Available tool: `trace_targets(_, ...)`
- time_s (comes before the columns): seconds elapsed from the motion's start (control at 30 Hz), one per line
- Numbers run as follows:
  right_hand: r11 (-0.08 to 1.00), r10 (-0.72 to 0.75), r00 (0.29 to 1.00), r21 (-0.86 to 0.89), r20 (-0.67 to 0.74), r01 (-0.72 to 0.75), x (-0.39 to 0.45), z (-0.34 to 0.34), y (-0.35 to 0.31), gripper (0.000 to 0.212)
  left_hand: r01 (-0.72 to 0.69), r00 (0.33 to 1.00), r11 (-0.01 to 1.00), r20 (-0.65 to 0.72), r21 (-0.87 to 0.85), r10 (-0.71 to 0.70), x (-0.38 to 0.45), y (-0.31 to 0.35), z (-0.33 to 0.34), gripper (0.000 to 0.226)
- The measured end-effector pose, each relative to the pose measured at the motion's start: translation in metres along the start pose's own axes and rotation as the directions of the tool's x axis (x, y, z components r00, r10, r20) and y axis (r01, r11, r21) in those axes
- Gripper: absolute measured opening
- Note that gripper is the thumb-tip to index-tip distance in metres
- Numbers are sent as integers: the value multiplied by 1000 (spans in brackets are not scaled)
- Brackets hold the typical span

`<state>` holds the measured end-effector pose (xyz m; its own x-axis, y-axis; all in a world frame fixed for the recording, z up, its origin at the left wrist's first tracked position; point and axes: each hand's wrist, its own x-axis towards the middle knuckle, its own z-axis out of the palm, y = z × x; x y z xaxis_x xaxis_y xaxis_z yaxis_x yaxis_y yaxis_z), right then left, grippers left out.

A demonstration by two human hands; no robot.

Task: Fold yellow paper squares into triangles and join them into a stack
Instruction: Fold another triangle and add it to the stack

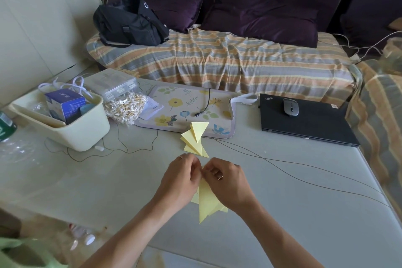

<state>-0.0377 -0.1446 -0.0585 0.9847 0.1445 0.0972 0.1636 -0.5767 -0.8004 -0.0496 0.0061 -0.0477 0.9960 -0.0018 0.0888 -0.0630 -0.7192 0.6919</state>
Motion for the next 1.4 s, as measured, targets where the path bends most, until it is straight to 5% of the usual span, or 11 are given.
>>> trace_targets(0.3, 991, -117, 993, -70, -35, 114, 2, 1, 5, 16, -20, 1000, 999, -5, -27, 20, 0, -4, 0, 4)
trace_targets(0.6, 998, -23, 996, -62, -86, 17, 3, 0, 6, 13, 34, 988, 999, -149, -33, -38, -1, 1, 0, 10)
trace_targets(0.87, 967, -186, 983, -177, -9, 181, 3, -1, 10, 10, -16, 1000, 1000, -18, 10, 16, 1, -3, 0, 6)
trace_targets(1.1, 983, -77, 994, -172, -75, 64, 2, 0, 8, 9, 79, 995, 996, -70, 35, -77, -1, 3, -2, 9)
trace_targets(1.4, 972, -136, 991, -192, -10, 132, 0, 2, 5, 9, 46, 999, 997, 3, 68, -46, -3, 4, -2, 5)
